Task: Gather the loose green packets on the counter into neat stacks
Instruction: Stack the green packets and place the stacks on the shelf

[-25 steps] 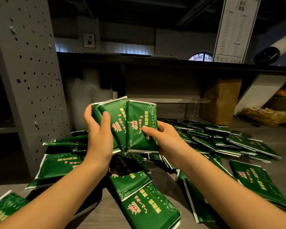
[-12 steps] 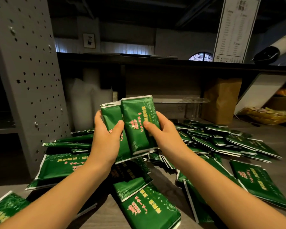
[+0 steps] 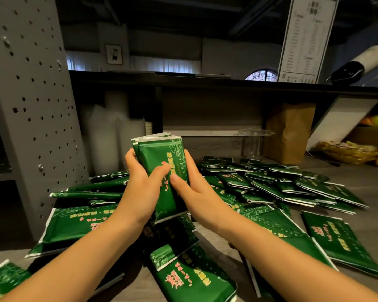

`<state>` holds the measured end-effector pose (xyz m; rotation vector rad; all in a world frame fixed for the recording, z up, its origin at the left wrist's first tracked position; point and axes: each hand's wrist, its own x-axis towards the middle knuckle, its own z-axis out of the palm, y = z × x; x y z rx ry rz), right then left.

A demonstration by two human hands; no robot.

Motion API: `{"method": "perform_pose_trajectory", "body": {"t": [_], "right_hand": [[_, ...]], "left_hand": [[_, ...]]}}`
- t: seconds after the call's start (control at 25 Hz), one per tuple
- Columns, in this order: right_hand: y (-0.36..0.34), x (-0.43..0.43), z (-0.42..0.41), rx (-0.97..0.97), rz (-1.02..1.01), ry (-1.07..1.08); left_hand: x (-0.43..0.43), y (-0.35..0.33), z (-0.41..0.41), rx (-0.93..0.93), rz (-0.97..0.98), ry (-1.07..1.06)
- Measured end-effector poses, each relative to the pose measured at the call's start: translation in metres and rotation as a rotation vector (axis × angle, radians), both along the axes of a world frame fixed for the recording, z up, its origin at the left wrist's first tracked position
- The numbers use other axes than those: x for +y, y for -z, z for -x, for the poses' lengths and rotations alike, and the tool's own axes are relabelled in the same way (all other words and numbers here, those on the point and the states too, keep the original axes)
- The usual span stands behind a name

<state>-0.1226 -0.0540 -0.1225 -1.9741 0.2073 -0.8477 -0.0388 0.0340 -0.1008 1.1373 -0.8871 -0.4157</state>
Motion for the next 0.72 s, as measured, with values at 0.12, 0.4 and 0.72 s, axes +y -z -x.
{"method": "perform_pose_trajectory", "body": {"t": [0.12, 0.4, 0.72], "right_hand": [[-0.019, -0.016, 0.017, 0.086, 0.088, 0.042], [-0.022, -0.103, 0.064, 0.802, 0.293, 0.715], [-0.017, -0.097, 0.062, 0.754, 0.269, 0.529]], "left_hand": [[-0.002, 0.001, -0.005, -0.038, -0.032, -0.02], [0.0, 0.007, -0.003, -0.102, -0.069, -0.027], [-0.003, 0.006, -0.003, -0.008, -0.056, -0.023]]}}
